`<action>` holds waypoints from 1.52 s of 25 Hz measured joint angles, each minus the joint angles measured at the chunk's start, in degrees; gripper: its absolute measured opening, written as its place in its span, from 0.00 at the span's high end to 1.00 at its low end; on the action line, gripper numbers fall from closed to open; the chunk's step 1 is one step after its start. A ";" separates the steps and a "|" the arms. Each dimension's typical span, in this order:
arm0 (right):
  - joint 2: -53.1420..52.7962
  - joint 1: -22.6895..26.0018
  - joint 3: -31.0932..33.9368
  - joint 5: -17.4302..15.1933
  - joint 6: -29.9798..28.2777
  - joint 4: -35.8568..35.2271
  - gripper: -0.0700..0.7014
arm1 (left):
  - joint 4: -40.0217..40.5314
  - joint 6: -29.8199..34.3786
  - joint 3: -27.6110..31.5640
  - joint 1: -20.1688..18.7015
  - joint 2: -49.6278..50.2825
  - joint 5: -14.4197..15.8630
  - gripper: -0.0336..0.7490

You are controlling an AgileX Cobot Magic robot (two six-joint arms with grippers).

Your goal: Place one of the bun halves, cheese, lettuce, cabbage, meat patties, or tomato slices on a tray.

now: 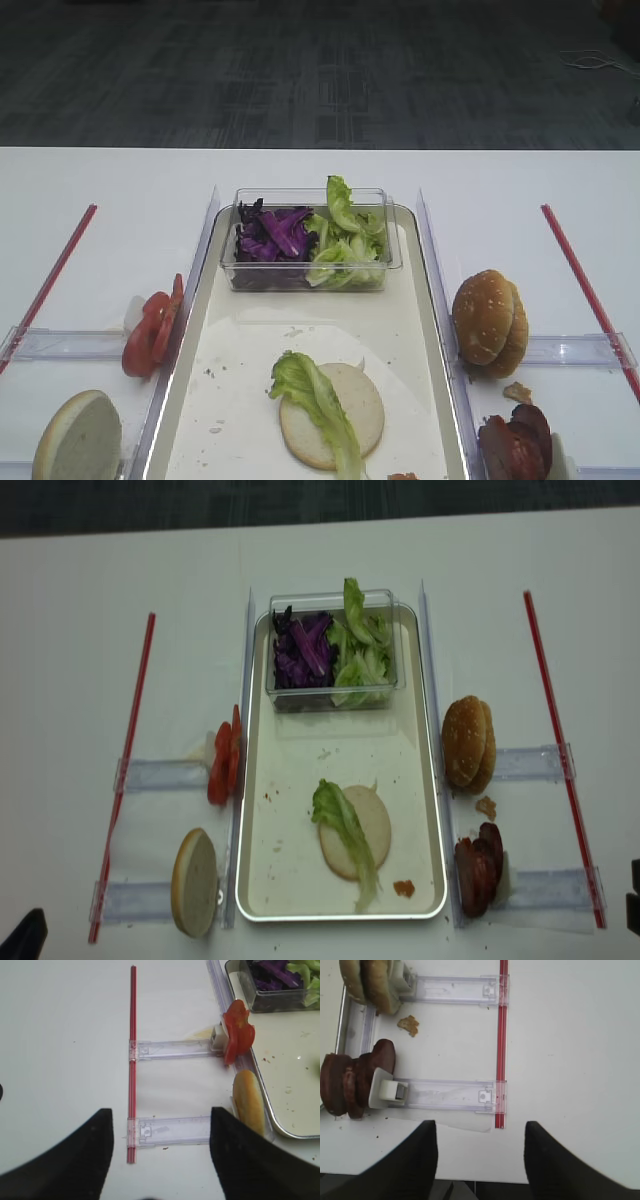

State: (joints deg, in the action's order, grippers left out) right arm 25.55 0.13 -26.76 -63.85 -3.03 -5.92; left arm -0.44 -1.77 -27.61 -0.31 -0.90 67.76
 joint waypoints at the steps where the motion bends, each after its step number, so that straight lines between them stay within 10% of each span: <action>1: -0.53 0.00 0.00 0.00 0.00 0.00 0.34 | 0.00 0.00 0.00 0.00 0.00 0.00 0.45; 38: -26.45 0.00 0.00 -1.60 0.00 0.09 0.35 | 0.00 0.00 0.00 0.00 0.00 0.00 0.45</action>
State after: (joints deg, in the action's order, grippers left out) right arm -0.90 0.13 -26.76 -65.45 -3.03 -5.83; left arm -0.44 -1.77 -27.61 -0.31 -0.90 67.76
